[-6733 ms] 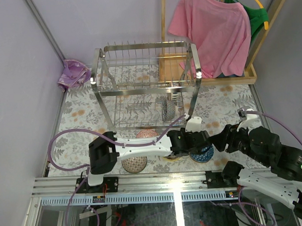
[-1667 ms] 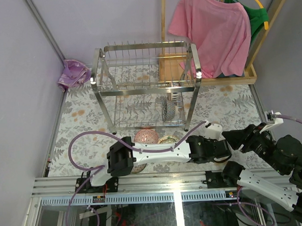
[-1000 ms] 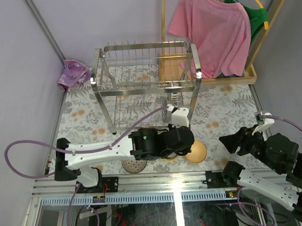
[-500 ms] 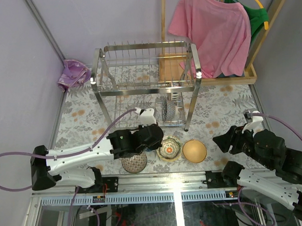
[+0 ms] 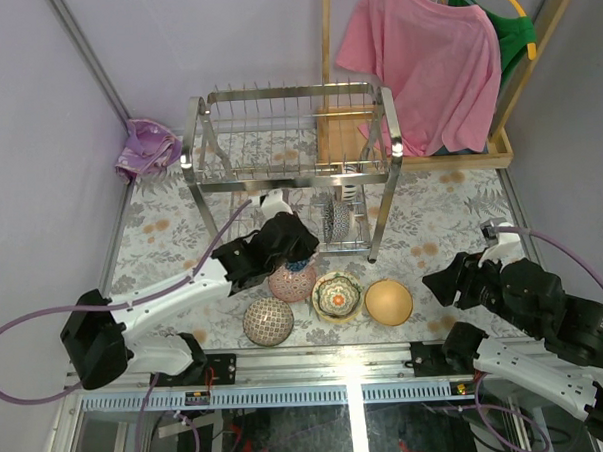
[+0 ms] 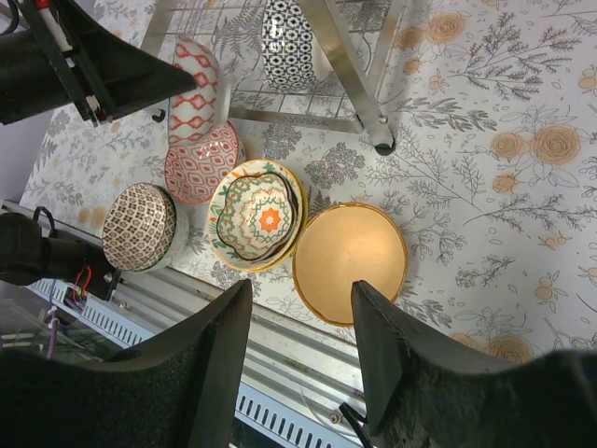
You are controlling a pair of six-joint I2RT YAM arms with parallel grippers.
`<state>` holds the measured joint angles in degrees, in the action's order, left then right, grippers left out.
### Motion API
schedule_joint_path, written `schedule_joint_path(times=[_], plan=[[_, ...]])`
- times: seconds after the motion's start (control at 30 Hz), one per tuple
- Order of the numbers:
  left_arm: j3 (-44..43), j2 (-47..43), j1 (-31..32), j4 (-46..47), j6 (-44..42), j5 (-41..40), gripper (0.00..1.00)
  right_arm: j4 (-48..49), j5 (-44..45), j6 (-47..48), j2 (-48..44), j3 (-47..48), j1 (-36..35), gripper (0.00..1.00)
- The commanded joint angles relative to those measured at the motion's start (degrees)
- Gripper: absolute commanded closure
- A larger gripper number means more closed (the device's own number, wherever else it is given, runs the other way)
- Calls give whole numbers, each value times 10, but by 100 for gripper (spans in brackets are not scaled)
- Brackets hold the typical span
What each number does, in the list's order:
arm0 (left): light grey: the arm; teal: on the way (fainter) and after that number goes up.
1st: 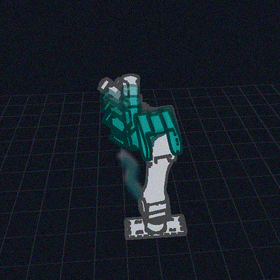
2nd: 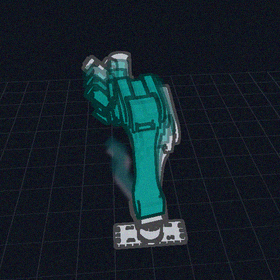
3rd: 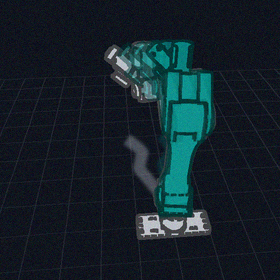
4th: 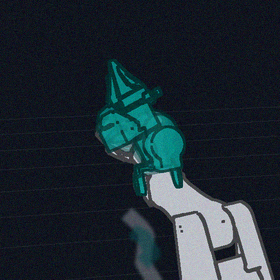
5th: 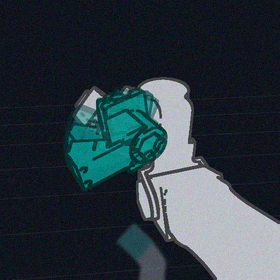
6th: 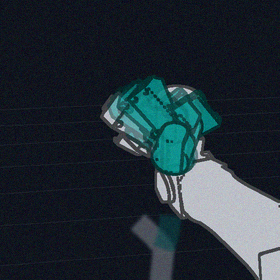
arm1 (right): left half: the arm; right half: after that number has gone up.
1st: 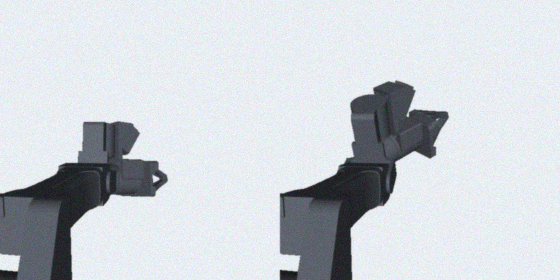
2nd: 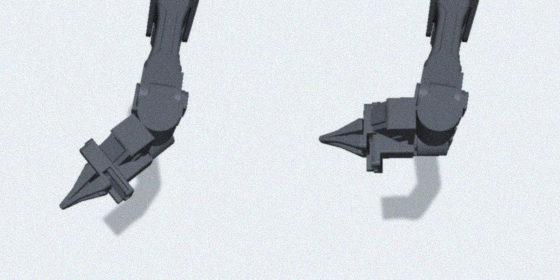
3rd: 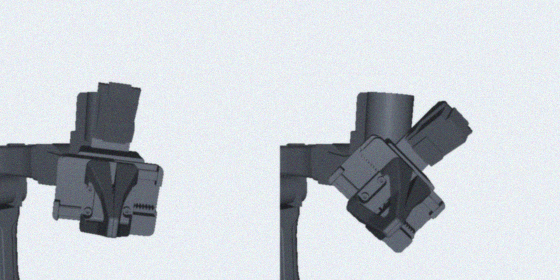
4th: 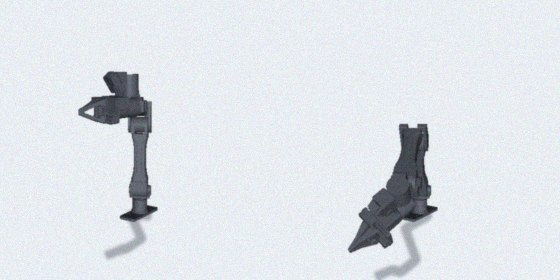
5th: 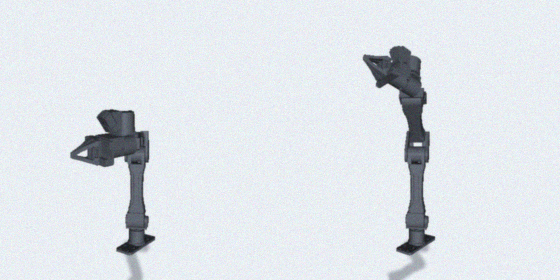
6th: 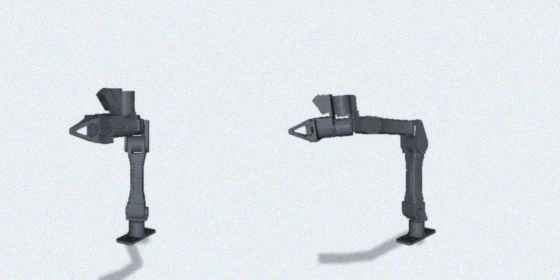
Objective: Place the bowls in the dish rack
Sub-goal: Place the bowl in the dish rack.
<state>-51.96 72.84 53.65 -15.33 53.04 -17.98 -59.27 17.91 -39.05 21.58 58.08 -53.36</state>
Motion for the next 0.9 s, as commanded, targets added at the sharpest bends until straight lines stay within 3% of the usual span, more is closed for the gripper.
schedule_joint_path(times=[0.0,0.17,0.4,0.87], plan=[[-17,30,-22,57,-5,144,100,7,-22,19,2,-3,-1,46],[-13,29,-30,110,-15,137,100,6,-20,20,0,-9,-1,46],[-33,26,-29,99,-61,67,100,1,-17,20,-8,-14,-1,46],[95,41,-27,287,-102,5,100,-2,-17,19,-10,-24,-1,46]])
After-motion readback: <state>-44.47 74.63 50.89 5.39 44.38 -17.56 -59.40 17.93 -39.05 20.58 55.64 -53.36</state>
